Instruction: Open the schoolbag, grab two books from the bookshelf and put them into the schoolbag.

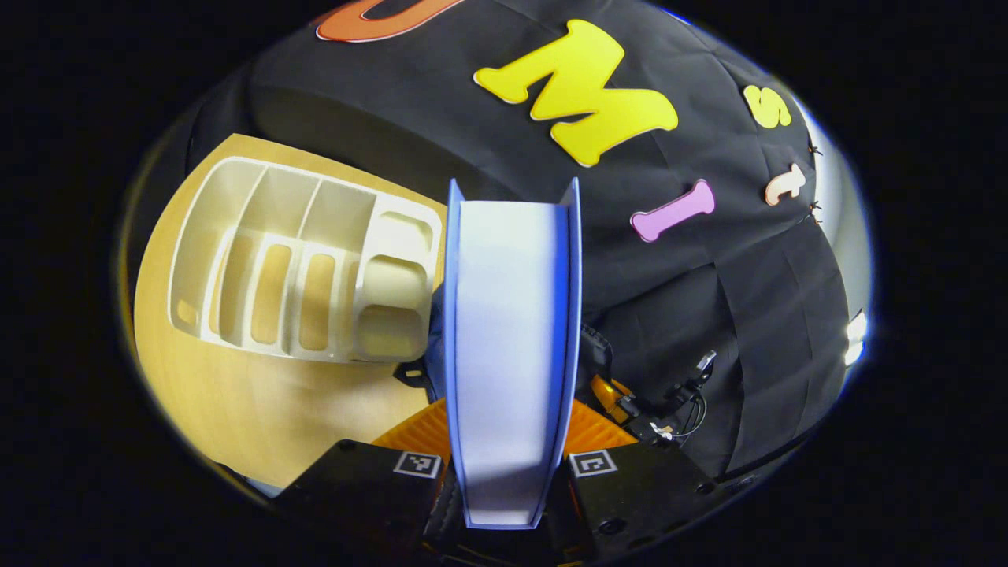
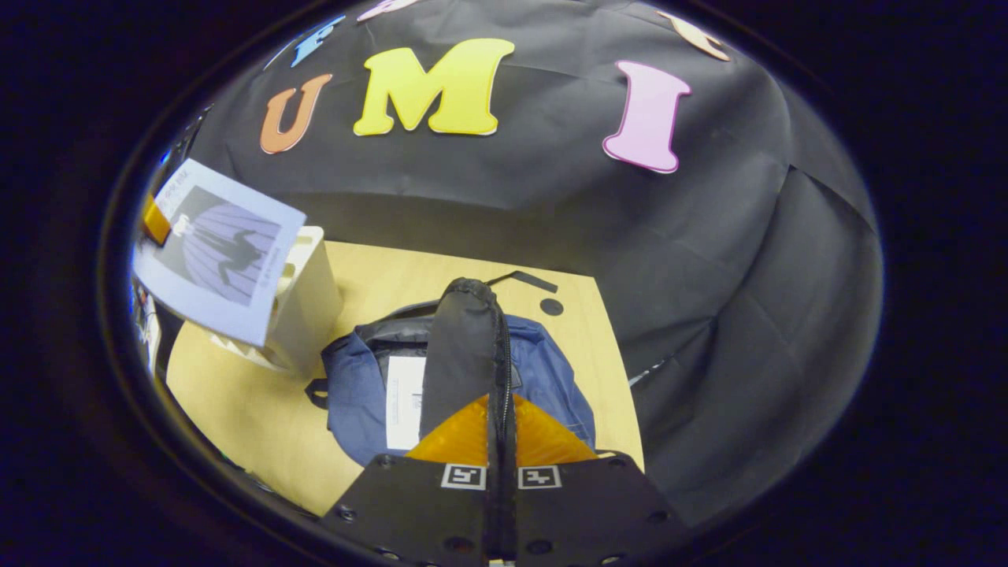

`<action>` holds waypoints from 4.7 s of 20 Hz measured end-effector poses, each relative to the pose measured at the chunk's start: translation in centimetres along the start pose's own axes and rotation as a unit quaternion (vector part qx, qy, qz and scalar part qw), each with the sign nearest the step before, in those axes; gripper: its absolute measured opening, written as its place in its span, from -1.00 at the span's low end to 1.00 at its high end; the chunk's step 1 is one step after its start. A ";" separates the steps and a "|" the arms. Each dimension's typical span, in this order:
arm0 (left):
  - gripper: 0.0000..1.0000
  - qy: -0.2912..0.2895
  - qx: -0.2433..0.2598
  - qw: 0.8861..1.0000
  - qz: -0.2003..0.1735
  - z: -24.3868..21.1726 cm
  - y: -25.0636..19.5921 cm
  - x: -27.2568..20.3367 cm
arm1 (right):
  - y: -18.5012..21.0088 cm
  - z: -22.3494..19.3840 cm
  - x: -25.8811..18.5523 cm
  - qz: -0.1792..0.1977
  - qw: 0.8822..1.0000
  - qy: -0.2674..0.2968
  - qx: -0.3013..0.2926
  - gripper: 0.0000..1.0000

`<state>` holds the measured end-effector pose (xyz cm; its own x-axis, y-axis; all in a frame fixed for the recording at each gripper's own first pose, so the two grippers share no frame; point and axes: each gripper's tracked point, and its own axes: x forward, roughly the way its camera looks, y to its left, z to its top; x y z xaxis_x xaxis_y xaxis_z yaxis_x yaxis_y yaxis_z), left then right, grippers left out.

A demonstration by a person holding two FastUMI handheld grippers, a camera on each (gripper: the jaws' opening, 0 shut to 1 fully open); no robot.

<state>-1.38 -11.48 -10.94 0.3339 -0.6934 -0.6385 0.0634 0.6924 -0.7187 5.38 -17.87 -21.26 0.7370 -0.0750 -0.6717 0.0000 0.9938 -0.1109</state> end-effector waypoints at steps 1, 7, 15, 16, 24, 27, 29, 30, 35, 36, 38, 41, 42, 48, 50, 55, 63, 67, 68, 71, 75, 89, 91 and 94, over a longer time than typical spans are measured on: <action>-0.10 0.005 0.001 1.000 0.002 -0.7 -0.2 1.2 | -0.1 0.0 0.0 0.002 1.000 0.002 0.003 -0.99; -0.10 0.035 -0.011 0.999 0.006 -4.7 -1.7 8.2 | -0.9 0.2 0.2 0.008 1.000 0.003 0.009 -0.99; -0.10 0.055 -0.063 0.996 -0.006 -7.4 -2.1 17.0 | -1.3 0.1 0.4 0.014 1.000 0.004 0.008 -1.00; -0.10 0.053 -0.070 0.996 -0.009 -7.4 -2.0 17.4 | -1.4 0.2 0.4 0.014 1.000 0.004 0.007 -1.00; -0.10 0.043 -0.090 0.994 -0.052 -8.5 -1.8 21.4 | -2.2 1.9 -0.6 0.009 1.000 -0.001 -0.013 -1.00; -0.11 0.041 -0.098 0.992 -0.071 -8.4 -2.5 23.0 | -2.4 2.9 -1.0 0.006 1.000 -0.004 -0.024 -1.00; -0.11 0.043 -0.109 0.989 -0.085 -8.6 -2.7 24.4 | -2.7 3.4 -1.2 0.002 1.000 -0.006 -0.031 -1.00; -0.11 0.045 -0.114 0.988 -0.092 -8.8 -2.7 25.0 | -2.8 3.6 -1.2 0.001 0.999 -0.006 -0.033 -1.00; -0.11 0.048 -0.155 0.977 -0.140 -9.1 -3.6 28.0 | -2.9 4.2 -0.9 -0.003 0.999 -0.002 -0.043 -1.00; -0.11 0.051 -0.159 0.975 -0.147 -9.3 -3.8 28.6 | -2.8 4.2 -0.6 -0.002 0.999 -0.001 -0.043 -0.99; -0.10 0.056 -0.159 0.973 -0.157 -9.2 -4.1 29.7 | -2.7 4.3 -0.4 -0.001 0.999 -0.001 -0.043 -0.99; -0.10 0.057 -0.164 0.969 -0.175 -9.2 -4.4 31.1 | -3.2 4.7 -0.2 -0.008 0.999 -0.005 -0.050 -1.00; -0.14 0.057 -0.168 0.967 -0.181 -9.1 -4.4 31.5 | -3.2 4.7 -0.1 -0.008 0.999 -0.004 -0.049 -1.00; -0.10 0.058 -0.177 0.963 -0.195 -9.5 -3.8 34.2 | -3.1 4.6 0.5 -0.002 0.999 0.003 -0.043 -1.00; -0.07 0.061 -0.187 0.961 -0.197 -9.7 -3.6 34.9 | -3.0 4.7 0.5 -0.001 0.999 0.003 -0.045 -0.99; 0.21 0.102 -0.201 0.960 -0.167 -10.6 -2.6 35.5 | -2.8 4.6 0.9 0.007 0.999 0.006 -0.033 -0.99; 0.63 0.152 -0.183 0.970 -0.055 -11.8 -0.1 33.9 | -2.4 4.2 1.3 0.014 1.000 0.011 -0.017 -0.99; 0.67 0.145 -0.129 0.981 0.006 -10.9 1.2 30.6 | -1.3 4.0 1.4 0.027 1.000 0.012 -0.007 -0.99; 0.67 0.140 -0.114 0.983 0.022 -10.5 1.5 29.6 | -1.1 3.8 1.4 0.029 0.999 0.012 -0.003 -0.99; 0.75 0.120 -0.051 0.988 0.079 -9.4 2.7 27.5 | -0.3 3.6 1.4 0.038 0.999 0.014 0.009 -0.99; 0.78 0.087 0.041 0.986 0.138 -7.4 3.5 23.5 | 0.9 3.5 1.0 0.047 0.999 0.011 0.019 -0.99; 0.77 -0.048 0.152 0.960 0.229 -3.7 3.6 7.3 | 9.2 2.8 -0.6 0.093 0.996 -0.002 0.005 -1.00; 0.77 -0.102 0.169 0.952 0.235 -1.8 2.8 4.3 | 10.9 2.2 -0.4 0.101 0.995 0.002 0.002 -0.99; 0.77 -0.172 0.196 0.937 0.233 0.5 2.1 -1.0 | 13.7 1.4 0.0 0.114 0.993 0.010 -0.003 -0.99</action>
<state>-1.09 -9.23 -11.67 0.6909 -0.2388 -0.6824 0.1531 0.9708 -0.1847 6.29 -4.18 -21.73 0.7043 0.1499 -0.6939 -0.1692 0.9847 0.0410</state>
